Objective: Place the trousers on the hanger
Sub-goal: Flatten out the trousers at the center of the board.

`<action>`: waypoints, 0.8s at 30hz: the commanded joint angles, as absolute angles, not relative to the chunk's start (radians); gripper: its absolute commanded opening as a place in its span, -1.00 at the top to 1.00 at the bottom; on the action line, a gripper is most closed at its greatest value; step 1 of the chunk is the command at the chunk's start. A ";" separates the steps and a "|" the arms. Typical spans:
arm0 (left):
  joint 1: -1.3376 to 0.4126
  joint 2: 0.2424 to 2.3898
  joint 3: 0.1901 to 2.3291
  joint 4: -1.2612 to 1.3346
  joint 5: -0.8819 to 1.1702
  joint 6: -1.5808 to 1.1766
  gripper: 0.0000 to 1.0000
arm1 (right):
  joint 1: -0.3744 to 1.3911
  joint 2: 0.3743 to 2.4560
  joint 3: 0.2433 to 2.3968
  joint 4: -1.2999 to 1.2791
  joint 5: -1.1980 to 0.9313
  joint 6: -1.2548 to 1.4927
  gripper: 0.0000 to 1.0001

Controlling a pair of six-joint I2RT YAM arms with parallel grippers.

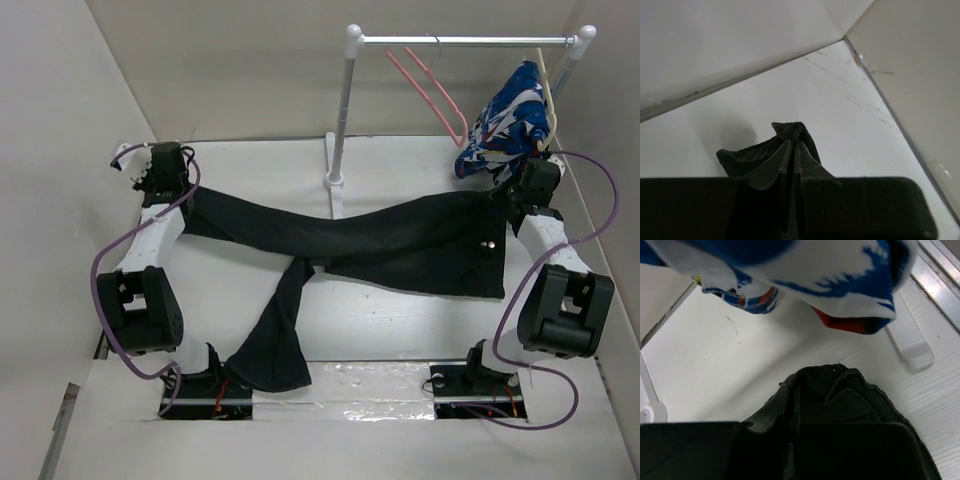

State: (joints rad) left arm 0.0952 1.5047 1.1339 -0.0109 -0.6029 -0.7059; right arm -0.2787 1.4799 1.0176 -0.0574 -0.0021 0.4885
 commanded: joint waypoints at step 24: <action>-0.302 1.232 0.972 -0.007 -0.318 -0.770 -0.37 | 0.033 1.093 0.746 0.089 -0.098 0.425 -0.89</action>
